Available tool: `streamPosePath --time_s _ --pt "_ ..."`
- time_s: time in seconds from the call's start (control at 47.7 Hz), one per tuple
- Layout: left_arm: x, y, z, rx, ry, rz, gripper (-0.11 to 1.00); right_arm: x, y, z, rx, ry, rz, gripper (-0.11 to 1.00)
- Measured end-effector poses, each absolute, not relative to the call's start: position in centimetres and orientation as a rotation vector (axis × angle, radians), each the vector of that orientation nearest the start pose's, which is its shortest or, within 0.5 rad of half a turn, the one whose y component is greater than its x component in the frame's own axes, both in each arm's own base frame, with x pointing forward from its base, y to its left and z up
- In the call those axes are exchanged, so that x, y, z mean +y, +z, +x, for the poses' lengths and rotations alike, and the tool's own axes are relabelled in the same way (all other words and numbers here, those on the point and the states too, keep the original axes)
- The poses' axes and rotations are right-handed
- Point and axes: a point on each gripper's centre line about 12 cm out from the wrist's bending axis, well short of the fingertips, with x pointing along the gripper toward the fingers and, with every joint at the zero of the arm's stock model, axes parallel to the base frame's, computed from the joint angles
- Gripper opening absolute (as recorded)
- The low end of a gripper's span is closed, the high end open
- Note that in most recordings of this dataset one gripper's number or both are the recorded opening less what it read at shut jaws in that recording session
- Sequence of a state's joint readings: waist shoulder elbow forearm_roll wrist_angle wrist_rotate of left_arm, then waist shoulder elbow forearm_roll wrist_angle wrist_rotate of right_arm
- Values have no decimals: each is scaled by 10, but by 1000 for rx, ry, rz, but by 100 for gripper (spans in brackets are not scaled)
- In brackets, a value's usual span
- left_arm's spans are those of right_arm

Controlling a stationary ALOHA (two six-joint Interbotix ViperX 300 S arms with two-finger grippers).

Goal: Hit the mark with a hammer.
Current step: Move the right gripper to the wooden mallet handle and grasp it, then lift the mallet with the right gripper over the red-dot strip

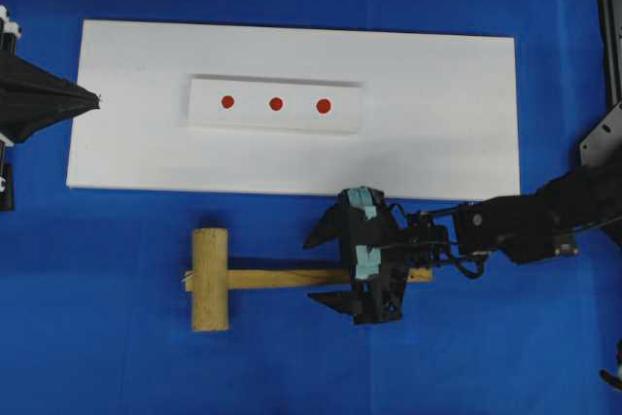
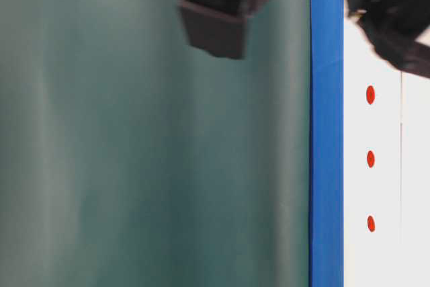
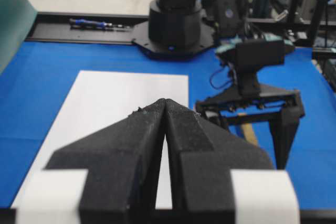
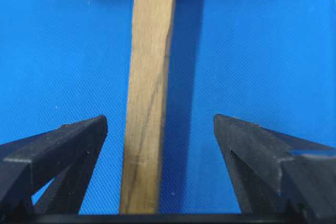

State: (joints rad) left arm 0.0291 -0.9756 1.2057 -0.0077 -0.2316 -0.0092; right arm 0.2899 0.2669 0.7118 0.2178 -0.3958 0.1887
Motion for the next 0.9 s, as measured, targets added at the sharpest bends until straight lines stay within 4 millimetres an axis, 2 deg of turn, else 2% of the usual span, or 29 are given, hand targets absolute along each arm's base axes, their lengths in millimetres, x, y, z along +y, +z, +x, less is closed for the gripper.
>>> streamPosePath --time_s 0.231,0.314,0.398,0.524,0.608,0.901 --pt "6 274 195 4 32 -17 0 111 77 391 575 75 286 89" --pt "6 274 195 4 32 -17 0 112 75 392 570 74 284 84" --pt "6 273 195 6 32 -15 0 112 73 393 573 74 281 66" --pt "6 273 195 6 32 -17 0 113 70 395 568 74 275 27" --pt "6 273 195 6 32 -18 0 113 70 395 565 74 275 10" --pt "6 274 194 0 32 -17 0 112 71 396 553 74 276 9"
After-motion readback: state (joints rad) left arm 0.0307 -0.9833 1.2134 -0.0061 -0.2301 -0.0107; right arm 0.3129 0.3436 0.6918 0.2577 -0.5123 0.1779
